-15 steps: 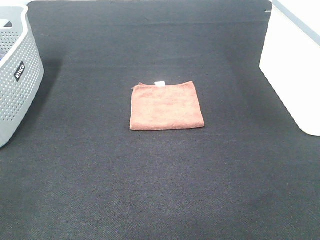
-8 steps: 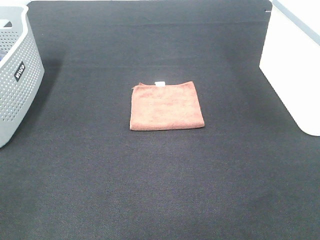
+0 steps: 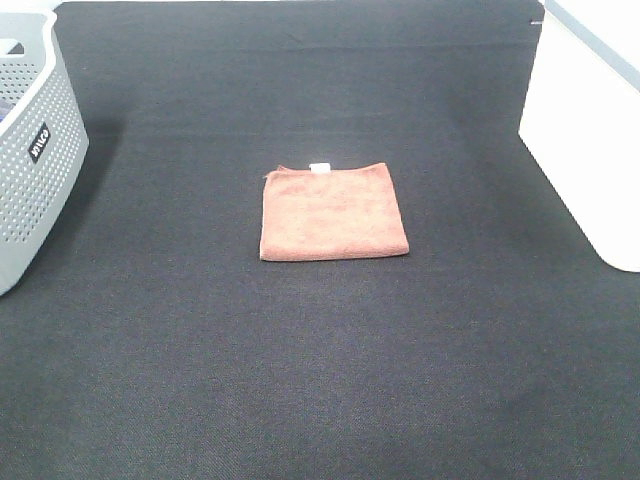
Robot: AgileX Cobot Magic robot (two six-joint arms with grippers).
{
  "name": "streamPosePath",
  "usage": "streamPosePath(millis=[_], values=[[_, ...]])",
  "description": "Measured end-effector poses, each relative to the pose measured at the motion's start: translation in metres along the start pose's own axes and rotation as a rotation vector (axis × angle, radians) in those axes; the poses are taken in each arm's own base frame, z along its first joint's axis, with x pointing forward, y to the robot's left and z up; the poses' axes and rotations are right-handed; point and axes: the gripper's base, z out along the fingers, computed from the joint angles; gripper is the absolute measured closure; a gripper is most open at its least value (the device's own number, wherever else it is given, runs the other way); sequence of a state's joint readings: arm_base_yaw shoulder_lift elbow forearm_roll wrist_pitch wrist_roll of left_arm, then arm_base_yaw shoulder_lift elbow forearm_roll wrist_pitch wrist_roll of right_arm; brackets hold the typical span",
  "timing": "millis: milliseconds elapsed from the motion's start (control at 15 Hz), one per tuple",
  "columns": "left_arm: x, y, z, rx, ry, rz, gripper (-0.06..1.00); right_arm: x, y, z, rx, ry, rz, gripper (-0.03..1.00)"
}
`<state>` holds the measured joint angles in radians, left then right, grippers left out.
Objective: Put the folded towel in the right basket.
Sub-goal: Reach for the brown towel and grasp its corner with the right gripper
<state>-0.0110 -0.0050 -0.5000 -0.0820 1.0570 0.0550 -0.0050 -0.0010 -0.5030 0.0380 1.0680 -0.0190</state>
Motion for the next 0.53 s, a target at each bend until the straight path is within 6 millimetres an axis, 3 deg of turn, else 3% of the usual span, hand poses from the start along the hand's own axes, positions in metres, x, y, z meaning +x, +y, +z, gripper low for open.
streamPosePath(millis=[533], values=[[0.0000,0.0000,0.0000,0.000,0.000,0.000,0.07,0.0000,0.0000,0.0000,0.000,0.000,0.000,0.24]])
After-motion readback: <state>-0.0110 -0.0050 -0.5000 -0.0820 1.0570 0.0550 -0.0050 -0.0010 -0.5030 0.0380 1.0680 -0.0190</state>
